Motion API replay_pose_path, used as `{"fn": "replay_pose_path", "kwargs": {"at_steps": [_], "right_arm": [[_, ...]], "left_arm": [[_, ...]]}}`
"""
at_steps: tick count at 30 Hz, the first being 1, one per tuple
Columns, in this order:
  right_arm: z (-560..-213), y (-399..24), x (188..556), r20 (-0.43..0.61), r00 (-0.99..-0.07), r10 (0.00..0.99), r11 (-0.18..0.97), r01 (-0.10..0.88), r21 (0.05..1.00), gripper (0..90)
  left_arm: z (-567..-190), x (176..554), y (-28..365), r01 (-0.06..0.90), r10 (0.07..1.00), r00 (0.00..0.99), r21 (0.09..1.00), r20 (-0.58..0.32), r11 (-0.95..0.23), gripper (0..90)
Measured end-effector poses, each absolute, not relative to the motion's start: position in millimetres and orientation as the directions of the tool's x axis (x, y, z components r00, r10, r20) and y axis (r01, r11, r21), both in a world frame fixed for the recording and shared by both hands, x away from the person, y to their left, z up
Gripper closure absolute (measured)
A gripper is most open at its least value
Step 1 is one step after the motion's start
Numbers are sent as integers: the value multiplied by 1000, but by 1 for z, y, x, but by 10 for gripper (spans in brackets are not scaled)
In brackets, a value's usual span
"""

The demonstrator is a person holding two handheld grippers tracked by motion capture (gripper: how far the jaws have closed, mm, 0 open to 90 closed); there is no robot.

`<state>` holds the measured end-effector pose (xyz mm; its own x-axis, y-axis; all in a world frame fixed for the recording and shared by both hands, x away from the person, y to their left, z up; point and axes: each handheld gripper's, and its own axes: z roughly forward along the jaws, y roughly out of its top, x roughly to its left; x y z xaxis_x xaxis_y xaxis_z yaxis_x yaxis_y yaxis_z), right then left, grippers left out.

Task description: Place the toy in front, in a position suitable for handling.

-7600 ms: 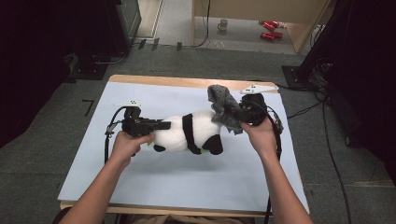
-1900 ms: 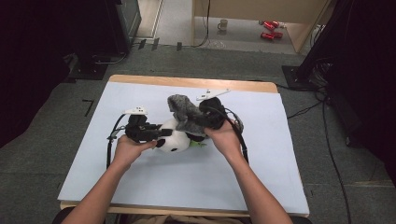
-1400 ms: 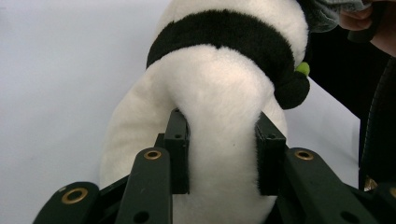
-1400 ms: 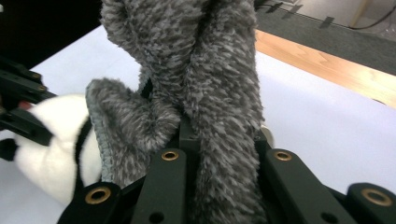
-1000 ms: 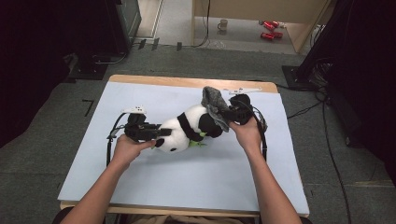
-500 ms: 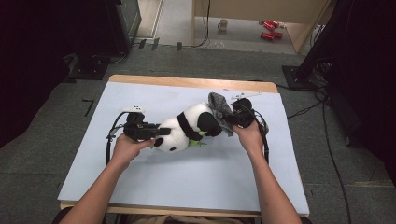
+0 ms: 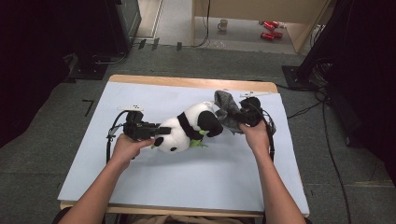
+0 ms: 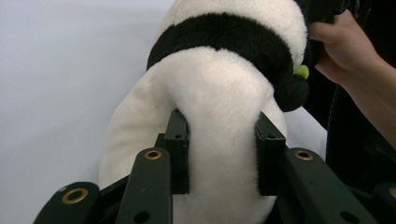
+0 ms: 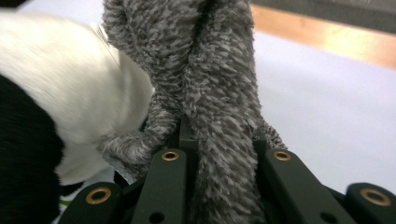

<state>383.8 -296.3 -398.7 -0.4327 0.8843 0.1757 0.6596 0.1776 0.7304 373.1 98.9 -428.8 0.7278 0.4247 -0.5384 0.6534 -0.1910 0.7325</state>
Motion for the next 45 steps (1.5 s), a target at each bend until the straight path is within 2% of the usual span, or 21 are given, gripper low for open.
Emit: {"fn": "replay_pose_path", "kwargs": {"at_steps": [14, 22, 27, 34, 40, 45], "right_arm": [[-357, -291, 368, 146, -484, 863, 182, 566, 804, 777], [-333, -274, 356, 141, -544, 827, 201, 521, 830, 777], [-320, -262, 348, 144, -580, 802, 208, 497, 842, 777], [-311, -239, 335, 145, -644, 751, 239, 471, 849, 777], [-316, -217, 327, 142, -700, 700, 299, 468, 831, 777], [-333, -207, 329, 149, -708, 690, 339, 498, 799, 777]], "left_arm": [[-420, 380, 94, 699, 348, 712, 664, -610, -266, 656], [-425, 383, 89, 708, 399, 699, 651, -594, -273, 633], [-423, 384, 89, 696, 424, 706, 666, -568, -267, 576], [-419, 385, 88, 685, 442, 712, 678, -546, -266, 405], [-417, 383, 88, 645, 457, 739, 718, -495, -264, 382], [-413, 379, 87, 607, 458, 764, 748, -454, -270, 359]]}}
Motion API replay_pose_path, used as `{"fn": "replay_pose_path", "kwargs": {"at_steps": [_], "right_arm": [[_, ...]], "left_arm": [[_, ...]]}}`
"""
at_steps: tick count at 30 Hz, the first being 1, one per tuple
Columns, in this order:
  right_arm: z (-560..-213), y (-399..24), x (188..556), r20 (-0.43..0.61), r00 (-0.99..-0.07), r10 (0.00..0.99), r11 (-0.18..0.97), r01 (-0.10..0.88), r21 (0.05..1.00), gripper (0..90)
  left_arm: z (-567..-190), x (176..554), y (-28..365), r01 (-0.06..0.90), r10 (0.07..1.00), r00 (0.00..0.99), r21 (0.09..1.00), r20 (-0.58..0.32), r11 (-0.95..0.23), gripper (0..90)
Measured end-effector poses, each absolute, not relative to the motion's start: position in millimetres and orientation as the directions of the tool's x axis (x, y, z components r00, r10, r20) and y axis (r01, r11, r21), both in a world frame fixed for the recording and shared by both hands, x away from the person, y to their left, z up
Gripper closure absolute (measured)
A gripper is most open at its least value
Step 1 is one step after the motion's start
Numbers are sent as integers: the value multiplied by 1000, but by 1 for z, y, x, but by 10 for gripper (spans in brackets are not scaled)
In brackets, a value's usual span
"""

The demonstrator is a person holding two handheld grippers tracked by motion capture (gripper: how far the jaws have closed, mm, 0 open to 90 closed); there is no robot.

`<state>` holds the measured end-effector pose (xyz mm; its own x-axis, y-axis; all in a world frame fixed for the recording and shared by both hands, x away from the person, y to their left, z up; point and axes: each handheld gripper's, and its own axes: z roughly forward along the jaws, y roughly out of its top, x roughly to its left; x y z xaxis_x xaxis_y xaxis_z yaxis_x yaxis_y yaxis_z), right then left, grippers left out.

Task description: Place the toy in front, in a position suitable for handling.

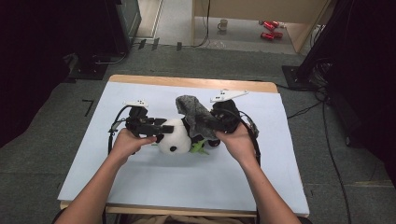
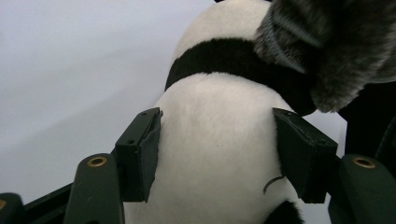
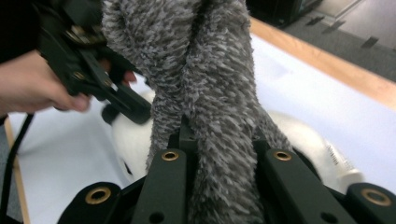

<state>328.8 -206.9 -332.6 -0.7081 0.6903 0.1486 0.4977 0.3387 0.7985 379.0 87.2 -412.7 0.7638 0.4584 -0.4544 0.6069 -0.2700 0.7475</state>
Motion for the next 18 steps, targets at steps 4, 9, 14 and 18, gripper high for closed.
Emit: {"fn": "replay_pose_path", "kwargs": {"at_steps": [4, 9, 14, 18], "right_arm": [[-342, -208, 334, 164, -698, 697, 335, 519, 787, 777], [-346, -211, 339, 149, -688, 710, 337, 518, 786, 778], [-346, -211, 342, 156, -683, 714, 332, 526, 783, 778], [-346, -211, 343, 154, -684, 713, 334, 523, 784, 778]], "left_arm": [[-409, 375, 88, 572, 450, 788, 770, -420, -282, 343], [-401, 367, 93, 517, 403, 828, 809, -389, -281, 319], [-406, 356, 92, 432, 378, 879, 822, -291, -371, 240], [-413, 353, 95, 412, 378, 885, 833, -270, -369, 239]]}}
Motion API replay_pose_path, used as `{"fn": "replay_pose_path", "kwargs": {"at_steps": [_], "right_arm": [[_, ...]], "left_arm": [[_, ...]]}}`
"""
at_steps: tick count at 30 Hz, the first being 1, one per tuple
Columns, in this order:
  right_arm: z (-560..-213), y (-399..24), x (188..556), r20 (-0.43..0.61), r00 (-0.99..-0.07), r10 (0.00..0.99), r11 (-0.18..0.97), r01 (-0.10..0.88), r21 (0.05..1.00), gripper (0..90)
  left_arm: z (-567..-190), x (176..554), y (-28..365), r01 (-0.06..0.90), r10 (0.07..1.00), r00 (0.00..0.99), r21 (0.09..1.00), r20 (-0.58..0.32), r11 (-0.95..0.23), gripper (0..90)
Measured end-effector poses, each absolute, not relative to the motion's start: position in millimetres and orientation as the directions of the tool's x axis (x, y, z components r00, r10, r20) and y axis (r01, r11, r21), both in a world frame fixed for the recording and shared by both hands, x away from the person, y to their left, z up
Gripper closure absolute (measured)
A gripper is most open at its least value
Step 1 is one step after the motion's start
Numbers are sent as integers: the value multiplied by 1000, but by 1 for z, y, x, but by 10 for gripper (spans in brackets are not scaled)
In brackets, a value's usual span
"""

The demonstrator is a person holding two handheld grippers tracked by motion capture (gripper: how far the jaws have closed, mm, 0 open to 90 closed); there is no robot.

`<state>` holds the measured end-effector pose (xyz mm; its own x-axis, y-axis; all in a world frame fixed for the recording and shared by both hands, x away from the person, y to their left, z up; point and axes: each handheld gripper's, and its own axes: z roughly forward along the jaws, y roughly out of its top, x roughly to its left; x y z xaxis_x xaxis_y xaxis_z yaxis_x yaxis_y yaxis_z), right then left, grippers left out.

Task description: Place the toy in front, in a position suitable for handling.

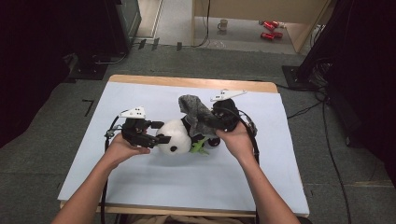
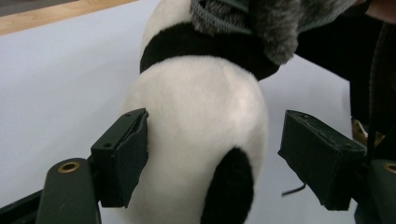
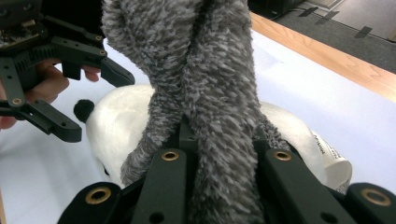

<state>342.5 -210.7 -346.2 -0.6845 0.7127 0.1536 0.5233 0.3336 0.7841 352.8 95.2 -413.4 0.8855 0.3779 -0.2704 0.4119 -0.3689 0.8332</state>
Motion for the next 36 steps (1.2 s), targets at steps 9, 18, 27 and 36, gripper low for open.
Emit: {"fn": "replay_pose_path", "kwargs": {"at_steps": [9, 18, 27, 36], "right_arm": [[-348, -213, 347, 156, -676, 720, 330, 531, 781, 777], [-349, -209, 352, 158, -666, 729, 319, 535, 782, 777], [-339, -193, 346, 169, -699, 695, 319, 510, 799, 776], [-328, -173, 337, 233, -749, 621, 293, 497, 817, 777]], "left_arm": [[-424, 349, 102, 361, 350, 908, 852, -229, -380, 240], [-435, 344, 91, 312, 416, 900, 857, -129, -409, 260], [-434, 346, 90, 345, 457, 877, 854, -146, -389, 477], [-427, 353, 92, 428, 488, 841, 840, -235, -333, 629]]}}
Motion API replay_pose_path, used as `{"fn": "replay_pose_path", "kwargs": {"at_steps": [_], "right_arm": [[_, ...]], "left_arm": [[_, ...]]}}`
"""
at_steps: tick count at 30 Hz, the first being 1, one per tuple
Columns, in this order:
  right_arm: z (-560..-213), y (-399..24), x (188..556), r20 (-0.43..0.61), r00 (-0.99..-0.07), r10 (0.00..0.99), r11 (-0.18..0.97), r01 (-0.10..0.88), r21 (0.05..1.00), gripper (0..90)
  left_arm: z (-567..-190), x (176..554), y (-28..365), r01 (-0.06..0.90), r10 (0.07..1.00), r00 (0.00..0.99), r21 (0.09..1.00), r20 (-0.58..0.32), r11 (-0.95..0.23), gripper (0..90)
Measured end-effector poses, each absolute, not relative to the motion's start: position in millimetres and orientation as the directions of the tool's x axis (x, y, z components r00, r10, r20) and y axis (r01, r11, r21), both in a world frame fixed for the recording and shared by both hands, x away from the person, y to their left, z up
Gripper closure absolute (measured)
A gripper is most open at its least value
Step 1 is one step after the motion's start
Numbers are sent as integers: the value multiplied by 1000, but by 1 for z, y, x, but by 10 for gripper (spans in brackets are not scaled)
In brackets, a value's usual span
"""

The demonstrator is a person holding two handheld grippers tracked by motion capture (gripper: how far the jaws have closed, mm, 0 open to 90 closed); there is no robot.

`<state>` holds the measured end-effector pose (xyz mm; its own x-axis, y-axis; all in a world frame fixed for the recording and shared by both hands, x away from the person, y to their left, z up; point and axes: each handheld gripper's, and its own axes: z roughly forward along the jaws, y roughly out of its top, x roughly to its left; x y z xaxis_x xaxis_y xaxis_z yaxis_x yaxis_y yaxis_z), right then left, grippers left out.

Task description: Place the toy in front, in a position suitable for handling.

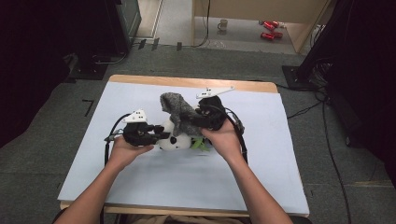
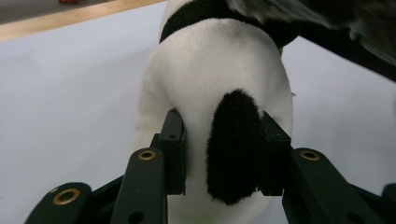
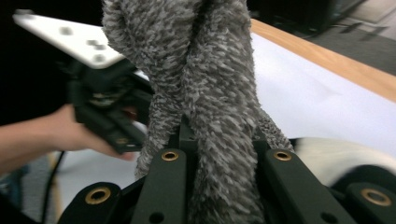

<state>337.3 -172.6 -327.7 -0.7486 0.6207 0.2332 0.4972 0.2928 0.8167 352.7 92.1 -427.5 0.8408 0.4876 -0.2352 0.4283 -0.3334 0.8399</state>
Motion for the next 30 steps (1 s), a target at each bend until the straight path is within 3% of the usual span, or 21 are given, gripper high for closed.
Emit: {"fn": "replay_pose_path", "kwargs": {"at_steps": [6, 13, 17, 30], "right_arm": [[-341, -156, 337, 245, -765, 596, 339, 517, 786, 777], [-366, -162, 349, 226, -728, 647, 369, 558, 743, 777], [-365, -174, 352, 142, -716, 684, 409, 537, 737, 778], [-354, -223, 364, 143, -624, 768, 331, 578, 746, 776]], "left_arm": [[-424, 355, 90, 459, 496, 824, 836, -274, -301, 658], [-425, 356, 92, 476, 493, 821, 823, -289, -310, 672], [-425, 358, 93, 485, 492, 817, 819, -300, -307, 670], [-426, 361, 95, 522, 498, 799, 800, -337, -295, 667]]}}
